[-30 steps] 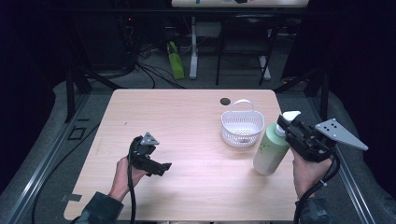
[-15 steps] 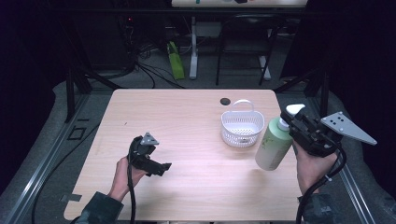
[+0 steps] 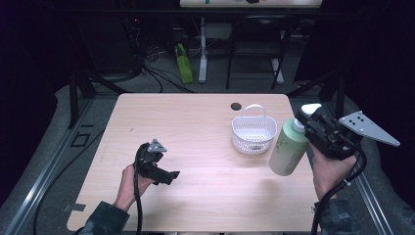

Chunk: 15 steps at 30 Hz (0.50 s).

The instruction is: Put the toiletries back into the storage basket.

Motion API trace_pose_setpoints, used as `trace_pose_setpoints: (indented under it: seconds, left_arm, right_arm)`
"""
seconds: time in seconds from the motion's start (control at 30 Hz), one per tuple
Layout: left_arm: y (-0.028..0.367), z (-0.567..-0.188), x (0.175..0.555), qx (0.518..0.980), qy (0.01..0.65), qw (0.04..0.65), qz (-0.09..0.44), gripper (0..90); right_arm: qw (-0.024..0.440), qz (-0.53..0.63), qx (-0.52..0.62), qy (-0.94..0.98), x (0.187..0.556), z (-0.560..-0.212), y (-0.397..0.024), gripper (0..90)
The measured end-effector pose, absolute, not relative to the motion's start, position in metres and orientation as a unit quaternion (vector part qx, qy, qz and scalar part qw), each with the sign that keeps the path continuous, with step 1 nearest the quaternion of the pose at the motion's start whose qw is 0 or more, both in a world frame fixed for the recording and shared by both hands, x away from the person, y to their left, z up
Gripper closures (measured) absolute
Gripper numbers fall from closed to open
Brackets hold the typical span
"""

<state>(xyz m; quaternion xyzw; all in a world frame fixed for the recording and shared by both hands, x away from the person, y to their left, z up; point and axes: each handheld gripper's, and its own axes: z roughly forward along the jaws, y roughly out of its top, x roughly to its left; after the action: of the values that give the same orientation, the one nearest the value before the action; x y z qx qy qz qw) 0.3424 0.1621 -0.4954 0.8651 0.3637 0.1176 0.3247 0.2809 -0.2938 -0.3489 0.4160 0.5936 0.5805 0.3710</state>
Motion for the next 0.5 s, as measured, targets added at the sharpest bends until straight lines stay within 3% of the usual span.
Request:
trace_pose_setpoints:
  seconds: [0.5]
  left_arm:
    - [0.162, -0.496, 0.343, 0.867, 0.362, 0.322, 0.117, 0.0]
  right_arm:
    - [0.382, 0.585, 0.413, 0.584, 0.284, -0.335, -0.296, 66.6]
